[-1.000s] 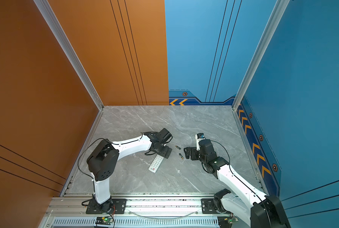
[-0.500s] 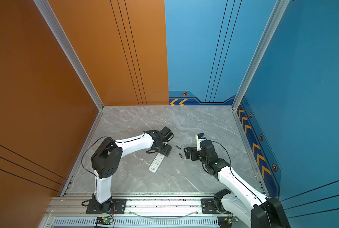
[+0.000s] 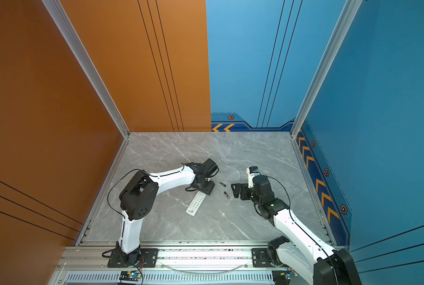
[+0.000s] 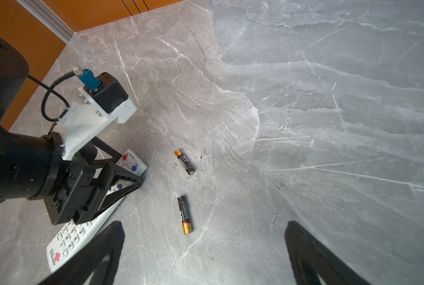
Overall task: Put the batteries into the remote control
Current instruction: 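Close the left gripper on the remote's top end near the red button, then lift the remote upright with the left gripper while the right gripper approaches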
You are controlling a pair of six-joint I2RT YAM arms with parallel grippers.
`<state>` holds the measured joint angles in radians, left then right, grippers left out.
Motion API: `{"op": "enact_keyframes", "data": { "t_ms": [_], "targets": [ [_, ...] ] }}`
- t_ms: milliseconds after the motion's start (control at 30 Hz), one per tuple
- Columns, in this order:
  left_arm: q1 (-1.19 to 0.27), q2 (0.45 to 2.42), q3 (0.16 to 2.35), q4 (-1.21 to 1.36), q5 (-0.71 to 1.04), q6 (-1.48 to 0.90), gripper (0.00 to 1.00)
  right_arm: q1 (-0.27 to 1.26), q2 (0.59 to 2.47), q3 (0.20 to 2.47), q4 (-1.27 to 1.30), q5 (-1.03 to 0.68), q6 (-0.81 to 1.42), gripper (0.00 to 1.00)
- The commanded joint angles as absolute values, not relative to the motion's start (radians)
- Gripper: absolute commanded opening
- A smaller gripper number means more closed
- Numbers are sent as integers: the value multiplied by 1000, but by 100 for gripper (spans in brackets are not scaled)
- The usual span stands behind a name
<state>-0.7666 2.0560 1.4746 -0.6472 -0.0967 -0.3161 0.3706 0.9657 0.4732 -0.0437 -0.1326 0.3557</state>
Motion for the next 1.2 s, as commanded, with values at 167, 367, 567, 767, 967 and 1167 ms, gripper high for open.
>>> {"op": "enact_keyframes", "data": {
  "t_ms": [167, 367, 567, 767, 967, 1167],
  "targets": [
    [-768, 2079, 1493, -684, -112, -311, 43, 350, 947, 462, -49, -158, 333, 100],
    [-768, 2056, 1488, -685, -114, -316, 29, 342, 942, 469, -64, -160, 329, 100],
    [-763, 2001, 1486, -684, -107, -316, 13, 342, 930, 473, -77, -158, 333, 100],
    [-758, 1904, 1456, -668, -94, -302, 11, 341, 914, 472, -101, -145, 338, 100],
    [-746, 1768, 1393, -623, -59, -288, 10, 342, 909, 476, -112, -159, 347, 100],
    [-725, 1627, 1324, -588, -30, -275, 9, 347, 879, 461, -65, -220, 369, 100]
  ]
}}
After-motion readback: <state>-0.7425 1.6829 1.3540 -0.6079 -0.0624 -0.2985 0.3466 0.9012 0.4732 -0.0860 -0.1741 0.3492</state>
